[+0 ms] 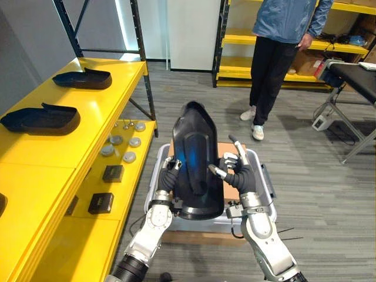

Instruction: Walk over and take plastic housings, then place them on the shelf

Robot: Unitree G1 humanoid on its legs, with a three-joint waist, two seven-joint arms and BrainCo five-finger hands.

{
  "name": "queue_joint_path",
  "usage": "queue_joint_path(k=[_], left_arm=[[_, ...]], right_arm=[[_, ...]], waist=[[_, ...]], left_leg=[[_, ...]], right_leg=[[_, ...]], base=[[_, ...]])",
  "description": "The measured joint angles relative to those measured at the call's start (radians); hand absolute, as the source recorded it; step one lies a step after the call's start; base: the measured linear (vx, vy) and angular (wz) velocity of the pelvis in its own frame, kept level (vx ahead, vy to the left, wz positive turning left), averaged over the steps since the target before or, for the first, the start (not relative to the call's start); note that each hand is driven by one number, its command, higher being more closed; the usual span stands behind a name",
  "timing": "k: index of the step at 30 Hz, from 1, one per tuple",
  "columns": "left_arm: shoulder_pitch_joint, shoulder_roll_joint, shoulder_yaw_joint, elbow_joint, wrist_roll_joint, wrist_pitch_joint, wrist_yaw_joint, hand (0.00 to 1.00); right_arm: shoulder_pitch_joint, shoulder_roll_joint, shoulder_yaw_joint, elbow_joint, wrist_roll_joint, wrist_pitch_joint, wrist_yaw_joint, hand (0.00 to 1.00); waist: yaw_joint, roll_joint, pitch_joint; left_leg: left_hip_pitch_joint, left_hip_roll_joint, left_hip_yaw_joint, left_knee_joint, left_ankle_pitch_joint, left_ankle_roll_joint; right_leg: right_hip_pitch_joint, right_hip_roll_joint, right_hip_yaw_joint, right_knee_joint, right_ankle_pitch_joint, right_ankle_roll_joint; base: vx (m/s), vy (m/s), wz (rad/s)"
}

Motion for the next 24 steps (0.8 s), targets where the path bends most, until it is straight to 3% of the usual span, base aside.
queue_joint_path(k=[6, 13, 17, 20, 24], left_arm=[[0.027, -0.019, 0.036, -0.082, 0.0, 0.0, 0.002, 1.0], [0.097, -0.036, 0.152, -0.225, 0.0, -0.015, 0.046, 1.0], [0.116, -0.033, 0.204, -0.245, -0.001, -0.024, 0.064, 1.0], [0.161, -0.033, 0.228, -0.3, 0.0, -0.039, 0.064, 1.0], [0.182, -0.035, 0.233, -0.323, -0.002, -0.059, 0.057, 1.0]], right_arm=[[-0.015, -0.036, -0.236, -0.074, -0.001, -0.039, -0.052, 0.0], [0.096, -0.057, -0.562, -0.024, -0.001, -0.06, -0.113, 0.0], [0.186, -0.057, -0.673, 0.123, -0.002, -0.057, -0.129, 0.0], [0.242, -0.056, -0.708, 0.329, 0.002, -0.039, -0.117, 0.0], [0.278, -0.027, -0.703, 0.706, 0.043, -0.003, -0.044, 0.0]], waist=[[-0.003, 0.0, 0.0], [-0.02, 0.002, 0.001], [-0.026, 0.005, 0.003], [-0.028, 0.011, 0.007], [-0.026, 0.033, 0.021]], left_leg=[[0.0, 0.0, 0.009, 0.0, -0.001, 0.001], [0.0, -0.001, 0.014, 0.0, -0.007, 0.001], [0.0, -0.001, 0.017, 0.0, -0.01, -0.001], [-0.001, -0.002, 0.016, 0.0, -0.014, -0.001], [-0.003, 0.0, 0.004, 0.0, -0.014, -0.001]], right_leg=[[-0.002, 0.001, 0.003, -0.002, 0.0, 0.0], [-0.001, 0.002, 0.003, -0.012, 0.001, 0.001], [0.0, 0.002, 0.003, -0.016, 0.002, 0.002], [0.0, 0.001, 0.002, -0.016, 0.001, 0.002], [0.005, 0.0, -0.005, -0.015, 0.0, 0.003]], base=[[0.0, 0.002, -0.02], [0.0, 0.0, -0.01], [0.01, 0.001, -0.02], [0.0, 0.0, 0.0], [0.0, 0.0, 0.08]])
